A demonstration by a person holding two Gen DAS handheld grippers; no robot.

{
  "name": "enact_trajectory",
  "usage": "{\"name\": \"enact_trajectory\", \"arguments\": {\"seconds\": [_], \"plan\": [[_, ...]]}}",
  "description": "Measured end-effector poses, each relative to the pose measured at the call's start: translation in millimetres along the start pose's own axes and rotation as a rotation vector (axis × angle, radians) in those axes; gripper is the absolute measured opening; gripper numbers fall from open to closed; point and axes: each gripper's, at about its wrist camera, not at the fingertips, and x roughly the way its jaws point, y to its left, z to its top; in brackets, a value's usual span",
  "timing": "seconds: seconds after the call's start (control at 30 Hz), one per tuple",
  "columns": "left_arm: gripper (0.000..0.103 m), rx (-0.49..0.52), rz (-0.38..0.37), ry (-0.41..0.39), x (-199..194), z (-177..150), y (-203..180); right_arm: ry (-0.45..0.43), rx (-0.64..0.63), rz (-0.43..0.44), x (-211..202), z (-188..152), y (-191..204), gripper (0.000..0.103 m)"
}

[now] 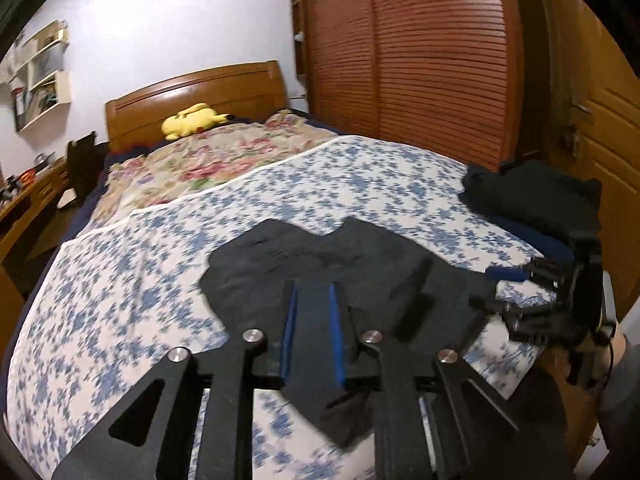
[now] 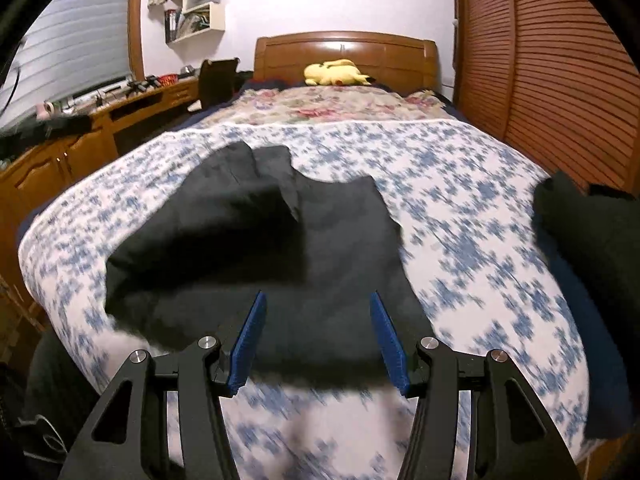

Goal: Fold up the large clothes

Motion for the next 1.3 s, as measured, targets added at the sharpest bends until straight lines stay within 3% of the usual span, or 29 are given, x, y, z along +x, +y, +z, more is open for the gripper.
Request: {"name": "enact_trajectory", "arguments": {"seconds": [0.17,0.37,0.73,0.77,1.17,1.23,1.3], "plan": [[0.03,-0.05,0.016,-0.023,-17.7,-22.2,32.6,-0.024,-0.007,0.026,16.7,26.4,14.7,0.06],[0.03,-0.109,0.023,-0.03,-31.4,-50.0,65.8,-0.011,-0.022,0.039,43.6,47.0,26.4,0.066],[0.031,-0.194,0.07,-0.015,-44.4,-96.1,113.6,0.101,-0.058,0.014,87.4,63.6,42.4,0.071],[0.035,-0.198,0.074,-0.013,-45.0,-99.6,116.4,0.115,-0.055,0.014,91.4,63.7,41.4,0.071],[0.042,-0.236,0.102,-0.008,-50.1,-118.9,134.7,0.214,-0.03,0.078,105.0,66.7,46.1,0.07],[0.048,-0.238,0.104,-0.008,-49.7,-120.2,135.1,0.215,-0.025,0.095,103.2,66.2,44.9,0.063],[0.056,-0.239,0.103,-0.01,-49.2,-120.5,134.7,0.221,-0.022,0.125,101.6,65.8,45.1,0.044]]}}
